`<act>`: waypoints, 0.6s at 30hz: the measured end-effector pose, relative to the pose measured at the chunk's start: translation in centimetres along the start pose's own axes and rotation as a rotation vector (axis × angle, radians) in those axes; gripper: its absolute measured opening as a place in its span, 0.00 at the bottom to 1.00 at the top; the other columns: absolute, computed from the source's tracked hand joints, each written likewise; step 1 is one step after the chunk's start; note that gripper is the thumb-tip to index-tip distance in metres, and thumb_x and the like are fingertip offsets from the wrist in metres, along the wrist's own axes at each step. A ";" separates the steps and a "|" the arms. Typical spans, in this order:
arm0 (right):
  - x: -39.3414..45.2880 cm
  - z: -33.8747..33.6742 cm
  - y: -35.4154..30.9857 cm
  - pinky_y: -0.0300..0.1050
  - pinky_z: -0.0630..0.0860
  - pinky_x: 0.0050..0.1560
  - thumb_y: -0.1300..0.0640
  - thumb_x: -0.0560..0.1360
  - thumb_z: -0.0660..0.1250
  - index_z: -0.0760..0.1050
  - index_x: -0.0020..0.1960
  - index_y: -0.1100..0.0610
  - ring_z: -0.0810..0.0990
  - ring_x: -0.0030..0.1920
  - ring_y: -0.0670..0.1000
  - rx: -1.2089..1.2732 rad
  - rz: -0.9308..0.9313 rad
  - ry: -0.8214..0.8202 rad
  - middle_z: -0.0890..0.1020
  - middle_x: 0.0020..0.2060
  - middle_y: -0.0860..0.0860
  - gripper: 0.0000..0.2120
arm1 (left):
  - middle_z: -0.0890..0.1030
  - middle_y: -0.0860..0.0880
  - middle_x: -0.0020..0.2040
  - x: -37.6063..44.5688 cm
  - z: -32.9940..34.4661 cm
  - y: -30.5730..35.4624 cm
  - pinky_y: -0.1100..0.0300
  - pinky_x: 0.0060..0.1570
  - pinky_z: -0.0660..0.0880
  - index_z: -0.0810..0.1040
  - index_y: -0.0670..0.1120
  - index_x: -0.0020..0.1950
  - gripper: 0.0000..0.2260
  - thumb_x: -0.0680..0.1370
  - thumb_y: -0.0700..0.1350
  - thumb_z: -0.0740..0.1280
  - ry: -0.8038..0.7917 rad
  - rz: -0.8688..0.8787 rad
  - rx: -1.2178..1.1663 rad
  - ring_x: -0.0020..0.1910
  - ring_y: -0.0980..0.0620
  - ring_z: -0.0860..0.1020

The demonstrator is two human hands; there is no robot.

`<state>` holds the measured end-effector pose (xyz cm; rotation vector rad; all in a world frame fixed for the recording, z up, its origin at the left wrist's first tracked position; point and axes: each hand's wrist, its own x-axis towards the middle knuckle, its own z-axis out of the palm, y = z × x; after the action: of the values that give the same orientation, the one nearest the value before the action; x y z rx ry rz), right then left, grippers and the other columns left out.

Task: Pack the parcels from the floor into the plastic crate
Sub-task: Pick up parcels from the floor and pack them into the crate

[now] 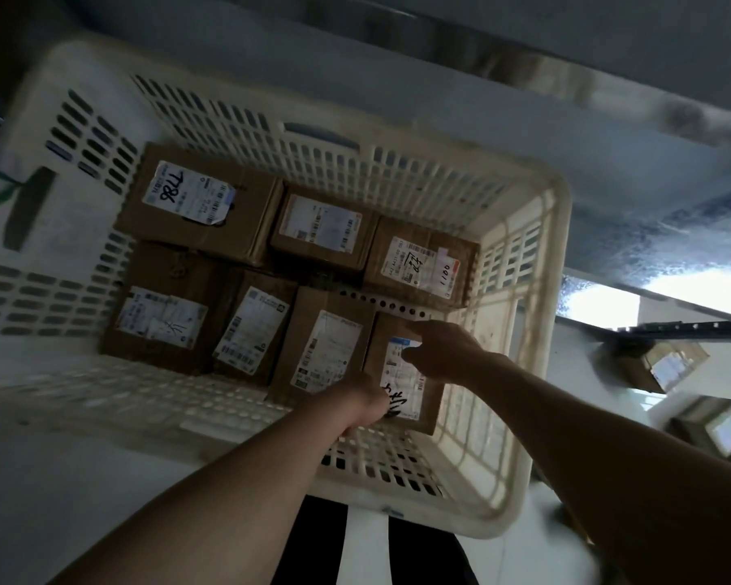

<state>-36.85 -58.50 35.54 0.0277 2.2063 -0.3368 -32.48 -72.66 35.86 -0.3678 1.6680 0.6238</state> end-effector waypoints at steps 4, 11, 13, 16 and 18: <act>0.4 0.9 0.6 0.49 0.72 0.64 0.50 0.80 0.63 0.64 0.77 0.47 0.71 0.71 0.55 0.007 -0.005 -0.001 0.71 0.74 0.52 0.25 | 0.76 0.42 0.54 0.7 0.2 -0.2 0.57 0.45 0.68 0.72 0.35 0.68 0.18 0.82 0.44 0.56 0.013 0.050 0.054 0.42 0.51 0.73; 0.1 0.5 0.4 0.48 0.69 0.67 0.50 0.80 0.63 0.64 0.77 0.50 0.69 0.73 0.55 0.027 -0.019 -0.005 0.70 0.74 0.53 0.26 | 0.70 0.33 0.70 0.1 -0.1 0.2 0.52 0.55 0.71 0.67 0.34 0.72 0.21 0.82 0.43 0.56 0.005 0.080 0.071 0.65 0.39 0.74; 0.0 0.5 0.4 0.48 0.69 0.67 0.49 0.81 0.63 0.64 0.77 0.50 0.69 0.73 0.55 0.034 -0.021 -0.006 0.69 0.75 0.53 0.26 | 0.76 0.34 0.62 0.1 0.0 0.2 0.54 0.49 0.72 0.72 0.33 0.66 0.19 0.82 0.45 0.56 0.000 0.098 0.067 0.55 0.43 0.78; -0.3 0.4 0.2 0.48 0.69 0.66 0.49 0.81 0.63 0.64 0.77 0.50 0.69 0.73 0.54 0.032 -0.022 0.004 0.69 0.75 0.52 0.26 | 0.75 0.41 0.42 0.5 0.2 -0.1 0.56 0.44 0.68 0.75 0.38 0.53 0.13 0.82 0.47 0.57 0.015 0.093 0.047 0.36 0.53 0.71; -0.4 0.4 0.0 0.47 0.70 0.64 0.48 0.80 0.64 0.66 0.76 0.49 0.71 0.71 0.54 0.044 -0.016 0.010 0.71 0.73 0.52 0.25 | 0.75 0.39 0.41 0.6 0.3 0.0 0.56 0.42 0.68 0.76 0.36 0.55 0.15 0.82 0.47 0.58 0.025 0.086 0.034 0.36 0.55 0.72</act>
<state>-36.28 -58.51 35.66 0.0364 2.2098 -0.3949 -32.36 -72.47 35.24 -0.2817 1.7230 0.6555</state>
